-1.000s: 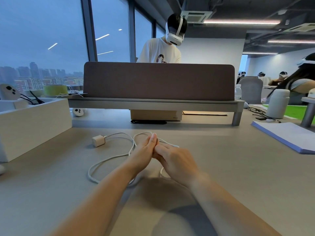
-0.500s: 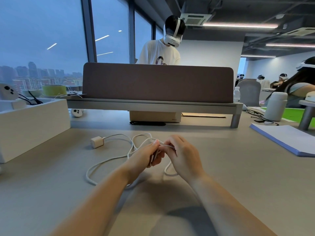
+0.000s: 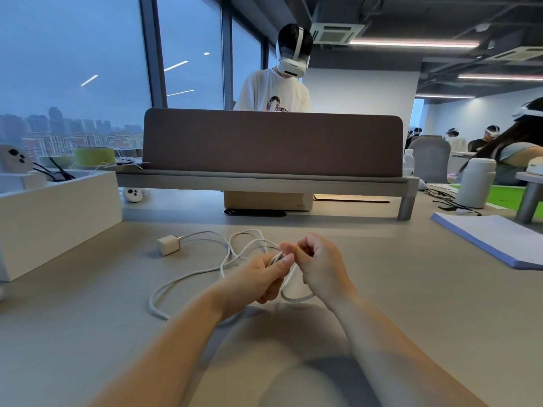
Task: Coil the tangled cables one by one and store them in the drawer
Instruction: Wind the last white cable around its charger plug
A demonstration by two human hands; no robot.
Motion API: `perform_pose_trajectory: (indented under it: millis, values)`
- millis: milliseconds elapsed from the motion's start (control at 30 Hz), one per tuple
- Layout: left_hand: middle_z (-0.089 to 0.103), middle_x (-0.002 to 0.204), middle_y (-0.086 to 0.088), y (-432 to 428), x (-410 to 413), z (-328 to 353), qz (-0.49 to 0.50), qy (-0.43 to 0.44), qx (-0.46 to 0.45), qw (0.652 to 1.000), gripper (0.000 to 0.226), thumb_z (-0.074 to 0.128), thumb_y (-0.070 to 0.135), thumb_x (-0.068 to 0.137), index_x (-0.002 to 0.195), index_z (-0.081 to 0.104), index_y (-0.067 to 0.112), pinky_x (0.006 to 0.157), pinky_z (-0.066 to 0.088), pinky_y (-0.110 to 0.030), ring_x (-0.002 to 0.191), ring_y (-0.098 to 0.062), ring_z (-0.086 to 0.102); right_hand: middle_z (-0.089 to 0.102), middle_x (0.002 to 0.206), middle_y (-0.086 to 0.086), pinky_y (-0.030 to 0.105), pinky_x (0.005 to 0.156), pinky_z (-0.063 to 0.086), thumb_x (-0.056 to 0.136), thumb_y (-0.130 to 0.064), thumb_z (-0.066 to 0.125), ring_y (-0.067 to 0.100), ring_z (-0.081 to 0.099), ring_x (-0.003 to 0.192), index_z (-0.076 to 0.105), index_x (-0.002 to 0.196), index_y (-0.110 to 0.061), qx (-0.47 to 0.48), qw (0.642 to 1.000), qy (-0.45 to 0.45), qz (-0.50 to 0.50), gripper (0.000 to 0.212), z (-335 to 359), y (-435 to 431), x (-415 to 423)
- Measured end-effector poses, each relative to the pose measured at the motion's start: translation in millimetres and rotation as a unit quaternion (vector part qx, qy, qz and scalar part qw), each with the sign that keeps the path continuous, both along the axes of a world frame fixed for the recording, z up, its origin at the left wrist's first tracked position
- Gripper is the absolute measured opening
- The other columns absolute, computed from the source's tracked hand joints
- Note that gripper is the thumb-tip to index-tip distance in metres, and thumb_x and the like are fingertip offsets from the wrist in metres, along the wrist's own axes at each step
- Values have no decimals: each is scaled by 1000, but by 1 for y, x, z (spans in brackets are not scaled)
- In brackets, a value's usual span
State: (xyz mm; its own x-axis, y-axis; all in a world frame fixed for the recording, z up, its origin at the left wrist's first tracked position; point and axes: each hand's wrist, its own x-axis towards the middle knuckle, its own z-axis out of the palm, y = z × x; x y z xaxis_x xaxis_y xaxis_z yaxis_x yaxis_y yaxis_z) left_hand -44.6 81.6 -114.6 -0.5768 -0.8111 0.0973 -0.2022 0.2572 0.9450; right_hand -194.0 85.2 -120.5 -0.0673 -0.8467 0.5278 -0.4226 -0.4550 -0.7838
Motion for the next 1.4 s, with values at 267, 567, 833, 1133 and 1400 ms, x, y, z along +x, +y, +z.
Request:
perform_pose_trajectory:
  millis: [267,567,833,1133,1400]
  values:
    - [36,55,7,-3,0,-3,97,77,-19,992,39,27,40,102,78,41,13,49,30,-19,50,-8,31,44,60,0,20,46,36,97,-23,50,9,37,50,64,101,-1,138,952,-206,179,27,8,7,-2]
    - [57,72,1,-18,-6,-13,238,197,-44,950,45,26,44,101,90,61,17,57,37,-23,60,-9,43,40,55,-3,19,38,21,100,-32,43,8,28,44,51,87,-14,256,950,-82,157,24,4,13,13]
    - [71,96,-8,-21,-4,-10,166,326,50,929,53,24,45,100,102,58,4,88,47,-33,99,-21,63,46,54,-4,32,65,37,97,-57,26,14,43,55,49,62,-18,182,979,27,89,57,-7,3,30]
    - [34,51,2,-18,-6,-1,146,408,98,896,45,27,50,98,70,40,17,77,41,-30,54,-13,45,49,59,-4,35,67,37,96,-61,23,22,47,67,43,54,-26,174,959,225,11,58,-8,0,31]
    - [32,50,6,-27,9,0,241,342,24,908,46,21,47,101,68,35,18,59,29,-25,49,-10,31,65,105,13,35,66,28,101,-42,24,37,58,96,53,95,-18,-1,902,431,-6,38,-5,18,36]
